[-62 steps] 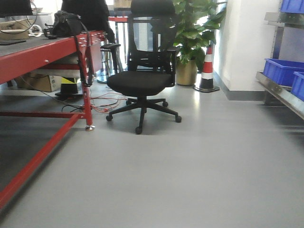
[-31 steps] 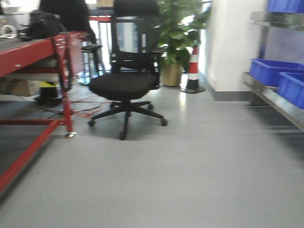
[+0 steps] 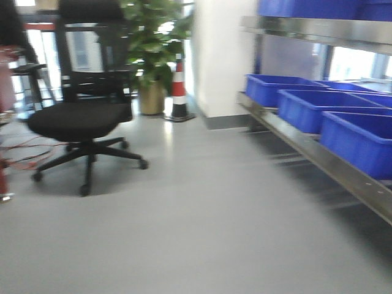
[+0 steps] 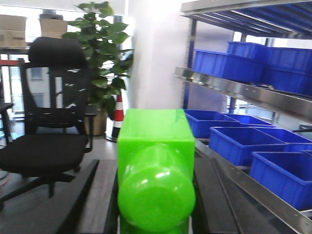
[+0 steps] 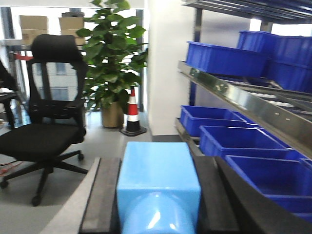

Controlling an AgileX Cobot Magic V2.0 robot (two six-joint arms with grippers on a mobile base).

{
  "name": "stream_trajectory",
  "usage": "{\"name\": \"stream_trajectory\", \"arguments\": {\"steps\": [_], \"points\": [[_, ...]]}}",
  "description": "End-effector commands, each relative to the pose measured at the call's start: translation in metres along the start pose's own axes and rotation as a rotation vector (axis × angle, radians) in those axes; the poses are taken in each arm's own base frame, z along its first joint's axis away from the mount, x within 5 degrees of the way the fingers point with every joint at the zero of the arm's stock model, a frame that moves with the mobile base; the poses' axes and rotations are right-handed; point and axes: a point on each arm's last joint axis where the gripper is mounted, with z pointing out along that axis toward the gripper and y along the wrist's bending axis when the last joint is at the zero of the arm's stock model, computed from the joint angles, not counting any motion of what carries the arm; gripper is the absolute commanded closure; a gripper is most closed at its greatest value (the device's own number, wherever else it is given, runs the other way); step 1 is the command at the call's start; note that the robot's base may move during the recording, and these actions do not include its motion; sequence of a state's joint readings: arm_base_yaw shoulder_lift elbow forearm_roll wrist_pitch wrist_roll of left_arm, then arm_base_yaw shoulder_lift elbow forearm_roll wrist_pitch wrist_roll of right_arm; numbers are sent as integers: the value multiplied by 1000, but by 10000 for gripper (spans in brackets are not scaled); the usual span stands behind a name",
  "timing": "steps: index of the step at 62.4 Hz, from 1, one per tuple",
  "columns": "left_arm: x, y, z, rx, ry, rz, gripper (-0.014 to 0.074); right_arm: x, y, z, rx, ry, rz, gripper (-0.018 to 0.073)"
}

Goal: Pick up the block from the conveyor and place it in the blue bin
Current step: 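Drive the base toward the steel shelf of blue bins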

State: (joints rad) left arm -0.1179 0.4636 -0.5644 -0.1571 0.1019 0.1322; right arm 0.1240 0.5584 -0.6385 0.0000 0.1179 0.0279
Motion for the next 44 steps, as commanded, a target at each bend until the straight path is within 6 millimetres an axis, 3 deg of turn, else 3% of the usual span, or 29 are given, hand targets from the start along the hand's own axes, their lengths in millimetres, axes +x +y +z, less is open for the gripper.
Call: {"name": "stream_trajectory", "arguments": {"steps": [1,44], "points": [[-6,1,-2,-6,-36,-8,707,-2,0,-1,1,-25,-4,727],[-6,1,-2,-6,-36,-8,707,-2,0,-1,1,-25,-4,727]]}}
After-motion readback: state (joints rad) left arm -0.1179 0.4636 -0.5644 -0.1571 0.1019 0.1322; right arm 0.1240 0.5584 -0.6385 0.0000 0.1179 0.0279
